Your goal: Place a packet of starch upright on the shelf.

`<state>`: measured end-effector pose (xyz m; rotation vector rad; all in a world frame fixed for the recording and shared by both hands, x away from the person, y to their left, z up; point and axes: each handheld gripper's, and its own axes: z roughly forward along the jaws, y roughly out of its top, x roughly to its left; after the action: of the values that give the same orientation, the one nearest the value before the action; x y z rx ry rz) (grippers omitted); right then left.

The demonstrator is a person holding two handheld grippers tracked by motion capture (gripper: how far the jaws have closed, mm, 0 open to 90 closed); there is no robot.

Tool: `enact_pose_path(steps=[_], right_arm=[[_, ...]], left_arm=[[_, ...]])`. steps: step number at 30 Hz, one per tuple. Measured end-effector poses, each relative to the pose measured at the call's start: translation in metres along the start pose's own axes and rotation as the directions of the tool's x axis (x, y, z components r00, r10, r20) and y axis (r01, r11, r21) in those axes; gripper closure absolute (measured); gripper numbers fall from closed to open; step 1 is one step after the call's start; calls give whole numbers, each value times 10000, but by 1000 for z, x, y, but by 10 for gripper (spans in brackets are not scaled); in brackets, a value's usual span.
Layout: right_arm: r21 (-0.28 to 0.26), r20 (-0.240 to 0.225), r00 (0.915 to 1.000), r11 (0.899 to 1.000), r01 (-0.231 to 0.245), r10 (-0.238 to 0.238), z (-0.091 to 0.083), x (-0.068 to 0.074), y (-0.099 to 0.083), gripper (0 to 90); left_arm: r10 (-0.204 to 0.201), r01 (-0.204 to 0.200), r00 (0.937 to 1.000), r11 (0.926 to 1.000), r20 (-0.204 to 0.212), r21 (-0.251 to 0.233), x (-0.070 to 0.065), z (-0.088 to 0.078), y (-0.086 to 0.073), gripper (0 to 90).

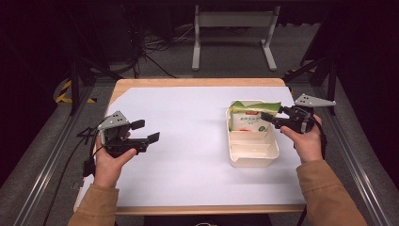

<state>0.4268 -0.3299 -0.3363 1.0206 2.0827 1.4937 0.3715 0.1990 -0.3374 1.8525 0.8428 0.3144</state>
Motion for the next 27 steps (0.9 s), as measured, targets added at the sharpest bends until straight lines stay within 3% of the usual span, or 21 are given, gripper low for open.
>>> enact_pose_path(steps=[6, 10, 16, 18, 21, 27], right_arm=[[202, 344, 9983, 9987, 466, -473, -9, 6, 4, 329], [155, 628, 9967, 9986, 503, -512, -21, 8, 4, 315], [125, 1120, 9908, 9971, 751, -760, -42, 11, 1, 295], [241, 1448, 9852, 9957, 890, -915, -48, 10, -1, 276], [677, 1635, 9829, 9949, 743, -845, -56, 9, -5, 276], [680, 1732, 9820, 9956, 638, -747, -66, 4, -21, 271]], left_arm=[[81, -82, 9999, 9999, -76, -128, -1, -9, -3, 229], [103, -108, 9997, 9997, -236, -206, 1, -16, -9, 229], [-93, 74, 9989, 9992, -460, -396, 6, -26, -20, 230], [-138, 113, 9982, 9991, -591, -420, 8, -29, -24, 230], [-244, 219, 9977, 9989, -629, -413, 11, -32, -29, 230], [-404, 368, 9961, 9982, -783, -471, 18, -35, -38, 230]])
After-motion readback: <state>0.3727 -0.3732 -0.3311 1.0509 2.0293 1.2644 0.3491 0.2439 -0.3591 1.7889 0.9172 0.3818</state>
